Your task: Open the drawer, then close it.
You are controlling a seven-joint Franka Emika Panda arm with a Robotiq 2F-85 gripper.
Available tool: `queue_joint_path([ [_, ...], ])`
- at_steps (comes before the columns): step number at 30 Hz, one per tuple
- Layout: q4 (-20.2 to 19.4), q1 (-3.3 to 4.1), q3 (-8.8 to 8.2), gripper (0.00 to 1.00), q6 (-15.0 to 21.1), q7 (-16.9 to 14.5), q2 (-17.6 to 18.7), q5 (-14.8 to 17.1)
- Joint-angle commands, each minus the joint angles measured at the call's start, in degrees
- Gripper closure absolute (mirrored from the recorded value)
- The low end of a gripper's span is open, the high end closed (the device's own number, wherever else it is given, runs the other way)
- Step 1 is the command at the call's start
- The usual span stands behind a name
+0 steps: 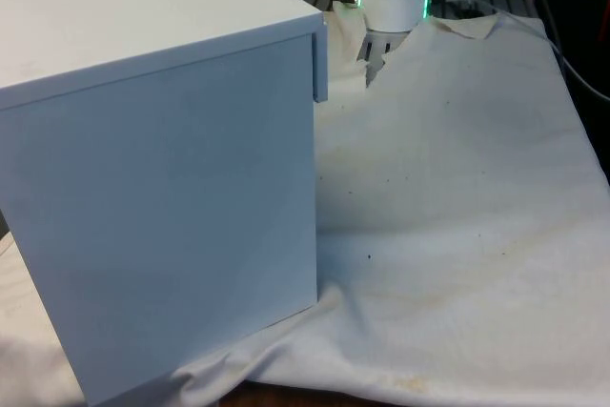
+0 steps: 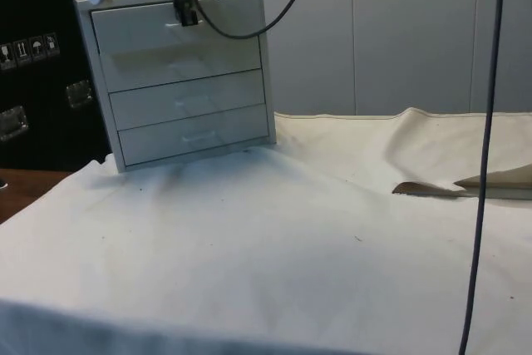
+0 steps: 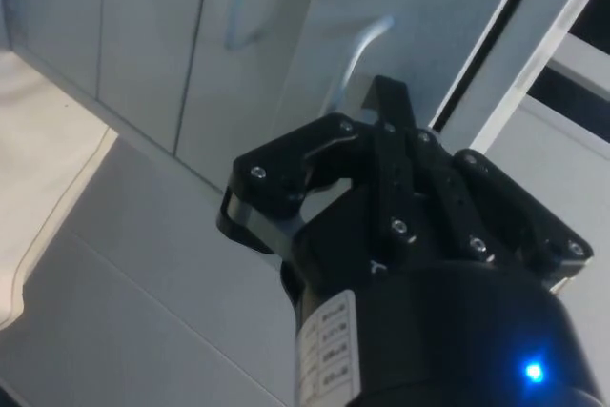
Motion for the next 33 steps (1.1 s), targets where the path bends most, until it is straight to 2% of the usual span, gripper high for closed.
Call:
queue_joint_path([
  [1, 0.3, 0.0, -0.17, 1.0, 0.1, 0.1, 0.3, 0.0],
  [2, 0.9, -0.4, -0.4, 1.0, 1.0, 0.2, 0.8, -0.5],
  [4, 1.5, -0.52, -0.8, 1.0, 1.2, 0.5, 1.6, -0.4],
  [8, 2.5, -0.57, -1.32, 1.0, 1.2, 0.9, 2.8, -0.3],
  [9, 2.1, -0.17, -1.15, 1.0, 0.4, 0.7, 2.3, 0.0],
  [10, 2.7, -0.57, -1.38, 1.0, 1.2, 0.9, 2.9, -0.3],
  [16, 3.4, -0.57, -1.72, 1.0, 1.1, 1.3, 3.7, -0.3],
  [18, 3.0, -0.23, -1.66, 1.0, 0.4, 1.3, 3.4, 0.0],
  [19, 3.3, -0.4, -1.78, 1.0, 0.9, 1.4, 3.6, -0.3],
  [31, 3.1, -0.29, -1.66, 1.0, 0.5, 1.4, 3.4, -0.1],
  [33, 2.5, 0.17, -1.66, 1.0, -0.2, 1.6, 2.8, -0.3],
])
